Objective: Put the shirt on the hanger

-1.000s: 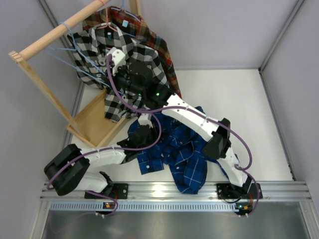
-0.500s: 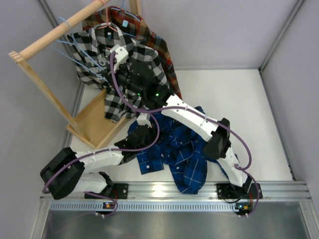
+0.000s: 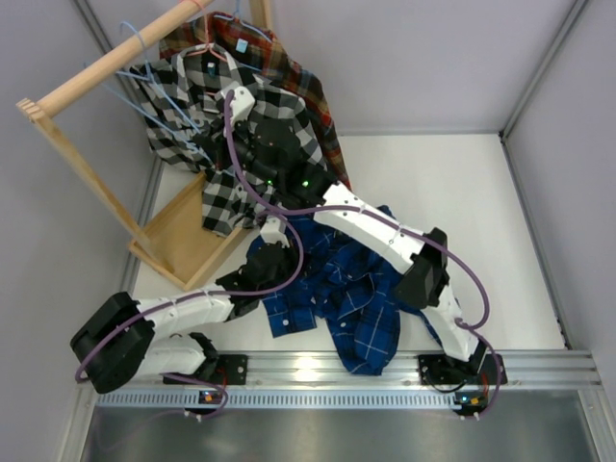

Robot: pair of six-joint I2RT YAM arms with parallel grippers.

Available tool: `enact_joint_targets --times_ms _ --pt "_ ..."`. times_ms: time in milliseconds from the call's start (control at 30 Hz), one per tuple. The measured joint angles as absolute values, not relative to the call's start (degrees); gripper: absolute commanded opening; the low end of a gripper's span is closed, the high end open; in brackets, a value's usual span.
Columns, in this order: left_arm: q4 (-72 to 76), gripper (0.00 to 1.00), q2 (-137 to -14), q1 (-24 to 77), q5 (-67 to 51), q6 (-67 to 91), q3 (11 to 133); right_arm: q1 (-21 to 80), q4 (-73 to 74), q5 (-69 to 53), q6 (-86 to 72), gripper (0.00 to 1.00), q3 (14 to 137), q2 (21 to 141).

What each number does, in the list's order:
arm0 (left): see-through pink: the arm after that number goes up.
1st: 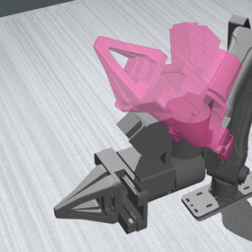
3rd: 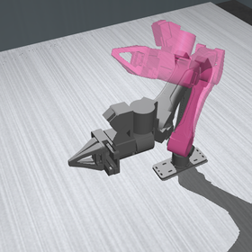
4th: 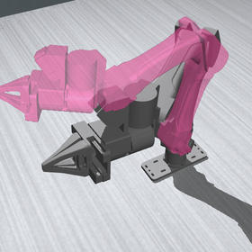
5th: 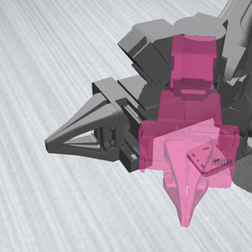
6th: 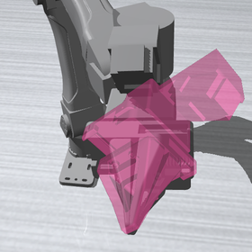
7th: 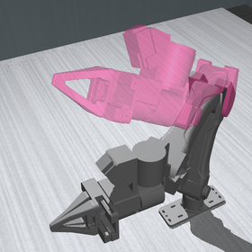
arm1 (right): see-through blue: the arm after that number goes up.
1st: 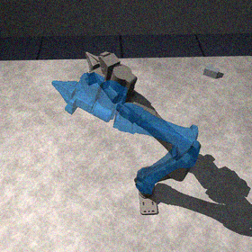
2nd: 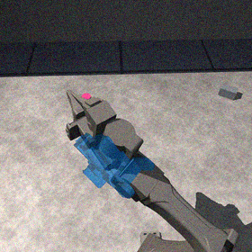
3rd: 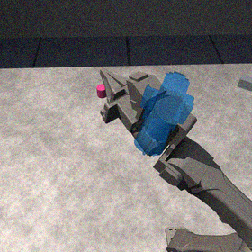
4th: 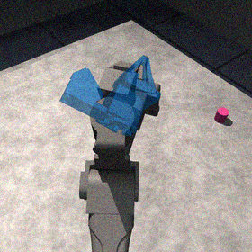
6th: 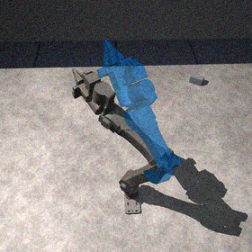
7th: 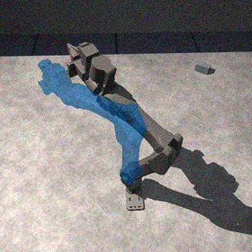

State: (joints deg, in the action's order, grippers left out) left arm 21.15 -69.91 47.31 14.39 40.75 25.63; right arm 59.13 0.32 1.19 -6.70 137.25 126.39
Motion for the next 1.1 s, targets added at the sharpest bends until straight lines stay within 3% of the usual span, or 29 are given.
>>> enact_joint_targets --times_ms 600,867,1100 --pt "17.0 0.0 -67.2 47.3 14.8 40.8 25.7 57.5 -3.1 -1.7 -7.7 0.0 123.5 112.9" --pt "11.0 0.0 -64.8 47.3 16.9 41.5 28.6 53.6 -2.4 -4.1 -7.6 0.0 104.7 98.9" --pt "6.2 0.0 -64.7 47.3 17.9 42.1 33.7 47.8 -1.6 -5.0 -7.8 0.0 86.8 79.7"
